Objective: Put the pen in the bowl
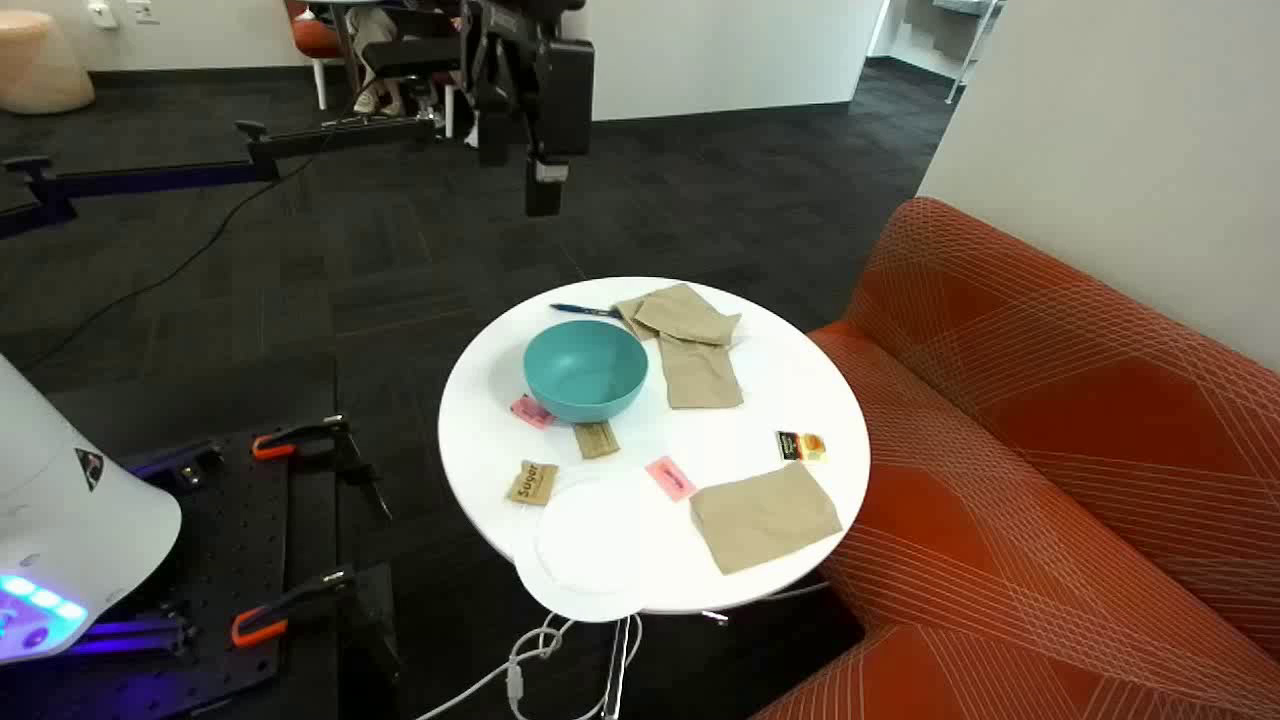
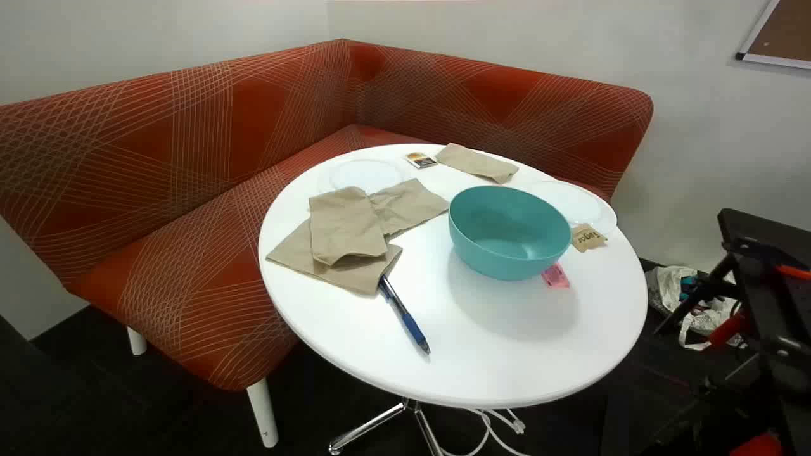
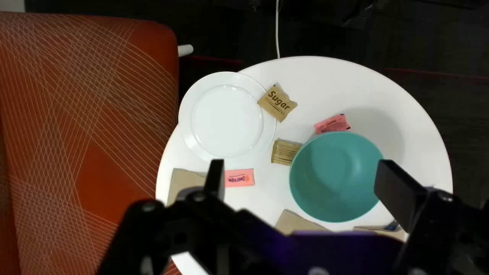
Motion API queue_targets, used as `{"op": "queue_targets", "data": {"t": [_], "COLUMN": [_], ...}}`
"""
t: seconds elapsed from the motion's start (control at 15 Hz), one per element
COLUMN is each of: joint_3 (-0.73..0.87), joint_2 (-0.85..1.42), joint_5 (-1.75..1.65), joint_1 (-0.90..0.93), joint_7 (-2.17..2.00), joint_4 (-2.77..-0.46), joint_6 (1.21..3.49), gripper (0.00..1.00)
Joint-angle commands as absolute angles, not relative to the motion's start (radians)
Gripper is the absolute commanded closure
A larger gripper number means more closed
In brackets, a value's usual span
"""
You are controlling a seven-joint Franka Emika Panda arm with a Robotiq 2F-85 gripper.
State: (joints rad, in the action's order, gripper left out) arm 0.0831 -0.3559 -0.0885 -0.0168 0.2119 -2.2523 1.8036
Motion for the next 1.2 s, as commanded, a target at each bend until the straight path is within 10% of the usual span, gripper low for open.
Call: {"op": "queue_targets", "data": {"t": [0.0, 1.13], "joint_3": [0.08, -0.05], "joint_2": [-0.355, -0.264], "joint_5": [-0.087, -0.03], "joint_1": [-0.02, 0.037], "joint_7": [0.213, -0.034], "joint_4": [-2.25, -2.243], "joint_6": [1.801, 1.87], "gripper": [0.0, 0.0]}}
